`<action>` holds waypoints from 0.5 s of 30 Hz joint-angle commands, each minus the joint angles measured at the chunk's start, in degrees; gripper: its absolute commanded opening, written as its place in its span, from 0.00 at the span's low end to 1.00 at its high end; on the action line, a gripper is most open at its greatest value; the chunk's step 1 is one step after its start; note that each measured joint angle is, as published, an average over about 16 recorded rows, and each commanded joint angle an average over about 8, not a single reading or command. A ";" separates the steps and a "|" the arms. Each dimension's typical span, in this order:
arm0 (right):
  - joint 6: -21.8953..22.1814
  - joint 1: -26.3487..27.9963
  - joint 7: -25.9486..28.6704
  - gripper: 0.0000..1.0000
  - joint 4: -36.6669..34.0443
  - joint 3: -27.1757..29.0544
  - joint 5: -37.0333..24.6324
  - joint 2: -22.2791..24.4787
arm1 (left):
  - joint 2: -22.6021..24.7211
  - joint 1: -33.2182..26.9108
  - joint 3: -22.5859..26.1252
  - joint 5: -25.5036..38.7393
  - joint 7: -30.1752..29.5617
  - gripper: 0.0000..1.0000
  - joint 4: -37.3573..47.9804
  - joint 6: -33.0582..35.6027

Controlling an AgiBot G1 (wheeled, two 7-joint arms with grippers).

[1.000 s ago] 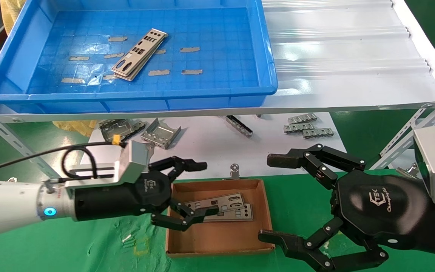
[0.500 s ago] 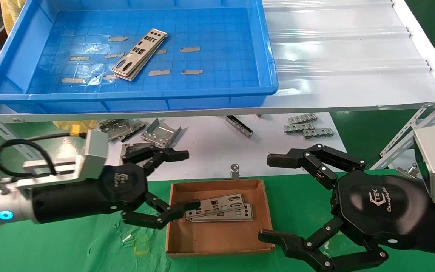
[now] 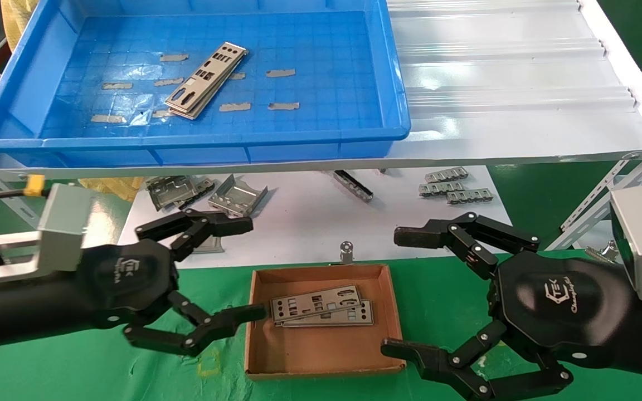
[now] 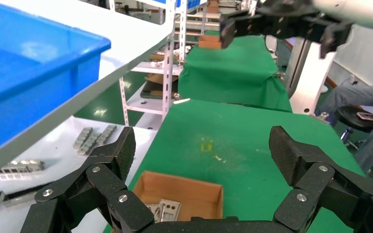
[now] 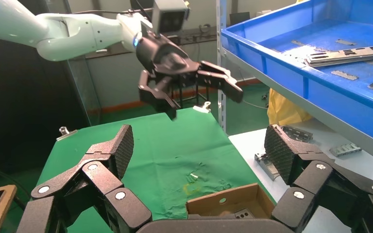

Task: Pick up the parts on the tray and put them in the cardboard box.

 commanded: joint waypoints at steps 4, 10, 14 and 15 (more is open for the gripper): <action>0.00 0.00 0.00 1.00 0.00 0.00 0.00 0.00 | -2.70 1.76 -1.70 -1.51 -2.56 1.00 -4.82 -0.18; 0.00 0.00 0.00 1.00 0.00 0.00 0.00 0.00 | -5.93 3.88 -3.74 -3.32 -5.64 1.00 -10.61 -0.39; 0.00 0.00 0.00 1.00 0.00 0.00 0.00 0.00 | -7.93 5.19 -5.00 -4.44 -7.54 1.00 -14.19 -0.53; 0.00 0.00 0.00 1.00 0.00 0.00 0.00 0.00 | -8.37 5.48 -5.27 -4.68 -7.97 1.00 -14.98 -0.54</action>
